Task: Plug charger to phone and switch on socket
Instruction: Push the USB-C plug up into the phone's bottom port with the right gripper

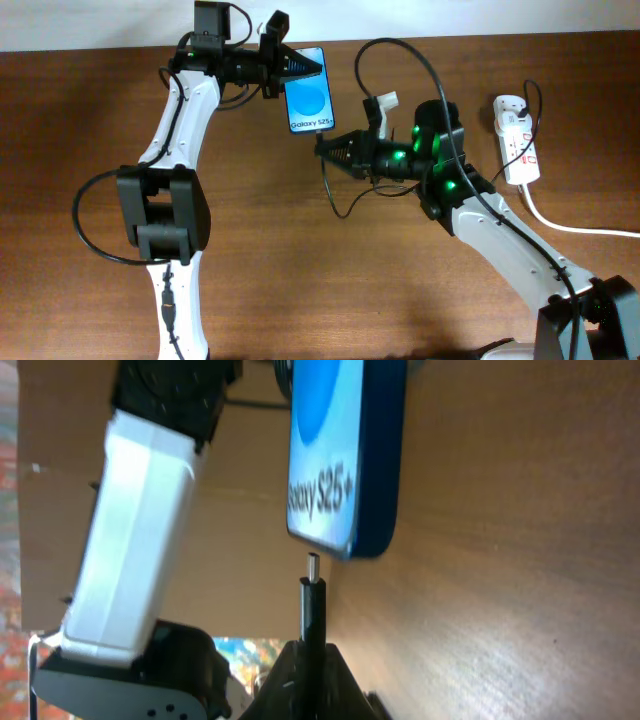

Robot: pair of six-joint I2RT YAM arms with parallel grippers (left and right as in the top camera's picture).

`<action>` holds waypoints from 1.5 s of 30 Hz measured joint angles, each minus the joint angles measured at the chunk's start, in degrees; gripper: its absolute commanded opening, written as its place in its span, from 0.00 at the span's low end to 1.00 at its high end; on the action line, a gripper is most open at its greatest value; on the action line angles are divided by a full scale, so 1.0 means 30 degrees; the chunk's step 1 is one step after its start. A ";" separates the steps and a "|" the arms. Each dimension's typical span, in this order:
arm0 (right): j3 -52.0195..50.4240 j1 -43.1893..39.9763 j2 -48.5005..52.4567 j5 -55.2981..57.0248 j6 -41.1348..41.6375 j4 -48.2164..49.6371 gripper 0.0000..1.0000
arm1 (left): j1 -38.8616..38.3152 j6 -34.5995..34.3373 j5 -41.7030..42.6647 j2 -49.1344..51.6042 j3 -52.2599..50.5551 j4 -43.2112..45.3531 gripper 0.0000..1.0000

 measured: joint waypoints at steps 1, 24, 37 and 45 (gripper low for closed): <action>-0.0007 0.0211 0.0007 -0.0015 -0.0087 -0.0051 0.04 | 0.0000 0.0000 0.0000 0.0000 0.0000 0.0007 0.00; -0.0007 0.0175 0.0022 0.0663 -0.0576 -0.0131 0.04 | -0.0226 0.0007 0.0051 0.0000 0.0000 0.0066 0.00; -0.0007 -0.0488 0.0022 0.0073 -0.0576 -0.0204 0.04 | -0.0313 -0.0146 -0.0299 0.0000 0.0000 0.0080 0.00; -0.0117 -0.0670 0.0022 -0.0007 -0.0576 -0.0379 0.04 | -0.0809 -0.0131 -0.0787 0.0000 0.0000 0.0160 0.00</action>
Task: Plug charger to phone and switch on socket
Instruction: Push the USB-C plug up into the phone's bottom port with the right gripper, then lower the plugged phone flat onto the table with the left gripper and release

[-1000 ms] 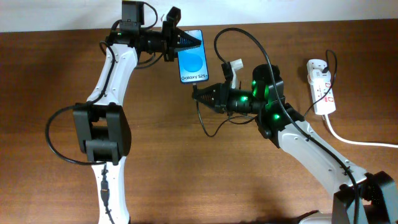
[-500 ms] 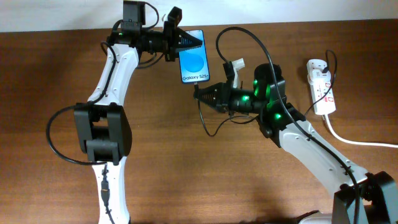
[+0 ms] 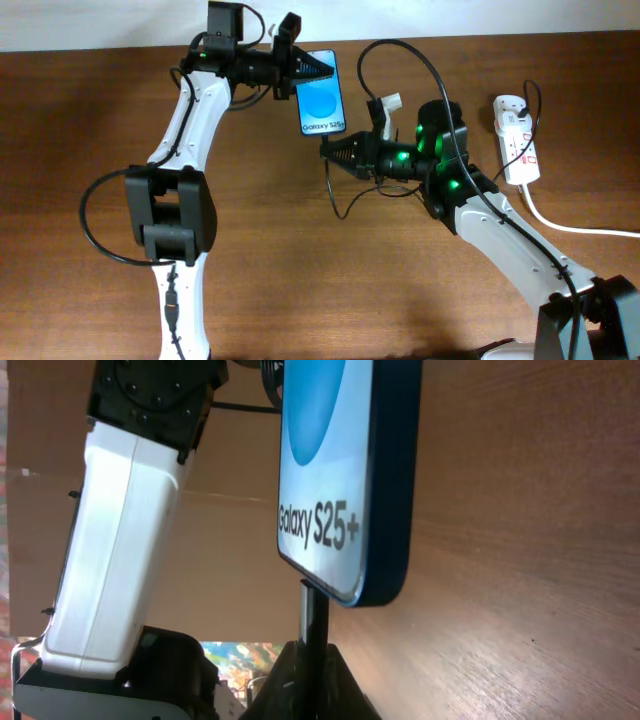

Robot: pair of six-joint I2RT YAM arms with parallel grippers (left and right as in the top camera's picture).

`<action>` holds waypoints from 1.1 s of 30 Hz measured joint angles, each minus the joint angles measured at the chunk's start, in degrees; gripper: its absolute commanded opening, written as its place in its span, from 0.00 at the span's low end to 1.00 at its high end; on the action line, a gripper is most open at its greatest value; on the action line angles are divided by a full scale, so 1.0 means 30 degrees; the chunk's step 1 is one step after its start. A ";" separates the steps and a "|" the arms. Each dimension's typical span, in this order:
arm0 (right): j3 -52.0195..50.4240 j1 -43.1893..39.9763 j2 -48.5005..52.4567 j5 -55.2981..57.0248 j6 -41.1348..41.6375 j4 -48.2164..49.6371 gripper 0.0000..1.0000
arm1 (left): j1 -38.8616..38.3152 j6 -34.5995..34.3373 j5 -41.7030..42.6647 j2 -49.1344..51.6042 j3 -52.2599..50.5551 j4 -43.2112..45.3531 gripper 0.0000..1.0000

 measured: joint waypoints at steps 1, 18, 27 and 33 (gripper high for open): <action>0.0000 -0.0015 0.0000 0.0007 0.0007 0.0000 0.04 | -0.0007 0.0000 -0.0022 0.0000 0.0000 0.0000 0.00; -0.0481 -0.1617 0.0911 -0.3169 -0.0903 0.1953 0.04 | -0.0605 -0.0153 -0.0860 0.0000 0.0044 0.0262 0.00; -0.0517 -0.1836 0.0947 -0.3687 -0.0634 0.1967 0.04 | -0.0765 0.0219 -0.0823 0.0000 0.0095 0.0248 0.00; -0.0517 -0.1909 0.1224 -0.4058 -0.0423 0.2586 0.13 | -0.0794 0.0306 -0.0852 0.0000 0.0211 0.0277 0.00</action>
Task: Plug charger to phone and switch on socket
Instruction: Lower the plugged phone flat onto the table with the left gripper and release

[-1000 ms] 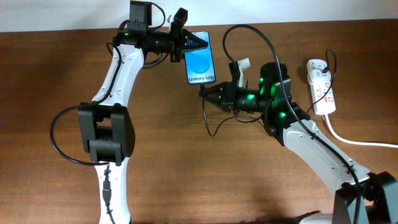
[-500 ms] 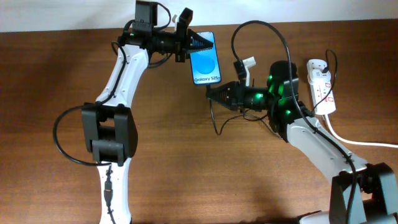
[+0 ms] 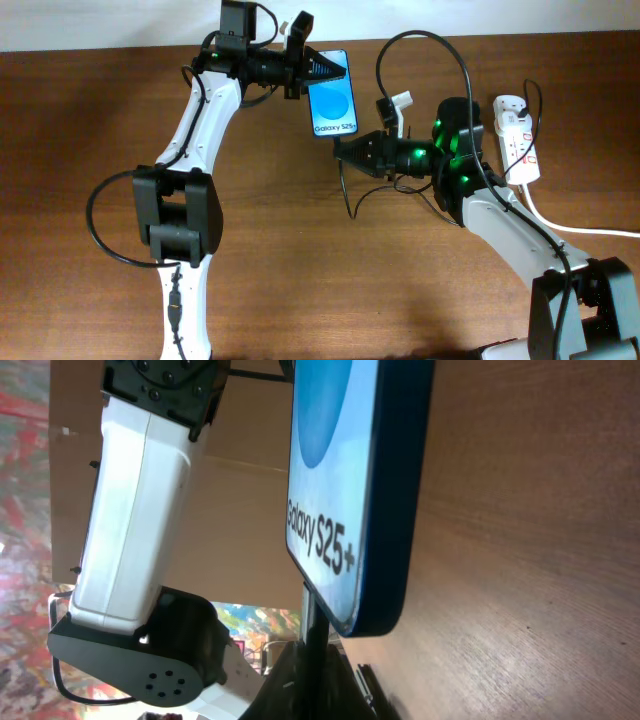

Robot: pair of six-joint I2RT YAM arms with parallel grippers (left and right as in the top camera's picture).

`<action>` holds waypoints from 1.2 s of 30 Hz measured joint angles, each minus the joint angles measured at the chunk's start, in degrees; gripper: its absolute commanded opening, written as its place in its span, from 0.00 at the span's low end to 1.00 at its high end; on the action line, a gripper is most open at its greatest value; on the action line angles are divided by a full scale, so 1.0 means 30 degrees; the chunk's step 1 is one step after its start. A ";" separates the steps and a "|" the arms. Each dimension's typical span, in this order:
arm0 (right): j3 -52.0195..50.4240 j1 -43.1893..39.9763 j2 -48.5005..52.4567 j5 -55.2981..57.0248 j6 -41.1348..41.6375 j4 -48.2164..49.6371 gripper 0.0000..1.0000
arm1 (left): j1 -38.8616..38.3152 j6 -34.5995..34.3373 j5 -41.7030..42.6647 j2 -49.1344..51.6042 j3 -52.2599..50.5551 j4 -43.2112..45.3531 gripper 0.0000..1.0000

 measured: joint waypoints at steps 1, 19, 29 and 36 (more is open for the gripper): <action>0.0000 -0.0029 0.0036 0.0044 -0.0022 0.0015 0.16 | 0.0000 0.0044 -0.0029 0.0000 0.0000 0.0000 0.00; 0.1086 -0.1166 0.0073 0.5311 -0.8444 -0.9566 0.52 | 0.1348 0.6353 0.1800 0.0000 -0.0852 0.0415 0.00; 0.9194 -0.1173 -0.0160 1.6961 -1.4535 -2.2564 0.58 | 0.1056 0.8590 -1.0477 0.0022 -0.4605 -0.5741 0.00; 0.9187 -0.1173 -0.0160 1.7507 -1.5008 -2.2913 0.58 | -0.0466 0.8597 -1.4316 0.0022 -0.4605 -0.6156 0.00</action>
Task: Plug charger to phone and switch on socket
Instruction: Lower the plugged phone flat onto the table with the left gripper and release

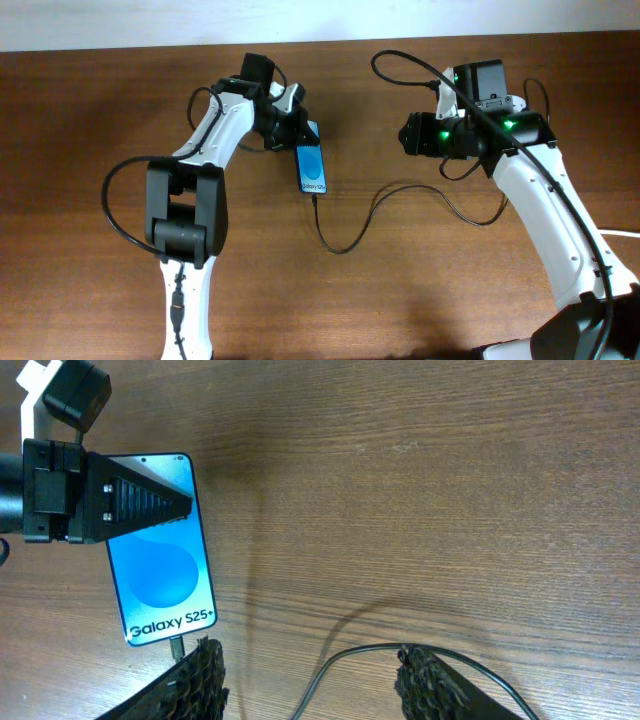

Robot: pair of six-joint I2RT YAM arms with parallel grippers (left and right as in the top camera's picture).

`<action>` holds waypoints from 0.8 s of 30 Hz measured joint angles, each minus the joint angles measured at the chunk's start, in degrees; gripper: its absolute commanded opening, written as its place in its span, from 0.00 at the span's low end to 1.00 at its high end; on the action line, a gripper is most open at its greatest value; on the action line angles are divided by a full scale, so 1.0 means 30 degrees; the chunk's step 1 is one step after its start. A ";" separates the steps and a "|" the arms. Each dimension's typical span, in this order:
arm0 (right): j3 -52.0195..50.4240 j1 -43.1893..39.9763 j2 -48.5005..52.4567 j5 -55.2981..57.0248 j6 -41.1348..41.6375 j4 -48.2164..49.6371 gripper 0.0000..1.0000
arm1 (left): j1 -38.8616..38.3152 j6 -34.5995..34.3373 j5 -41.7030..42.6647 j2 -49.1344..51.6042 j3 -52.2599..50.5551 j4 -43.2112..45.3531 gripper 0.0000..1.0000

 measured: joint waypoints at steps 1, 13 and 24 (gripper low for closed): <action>0.0000 0.0000 0.0000 0.0022 0.0000 -0.0073 0.58 | -0.0102 0.0000 -0.0058 0.0000 0.0000 -0.0117 0.00; 0.0000 0.0000 0.0029 0.0058 0.0000 -0.0233 0.58 | -0.0102 -0.0656 -0.0648 0.0000 -0.1166 -0.0568 0.11; 0.0000 0.0000 0.0058 0.0087 -0.0146 -0.0430 0.66 | -0.0095 -0.1698 -0.2004 0.0000 -0.1450 -0.1064 0.48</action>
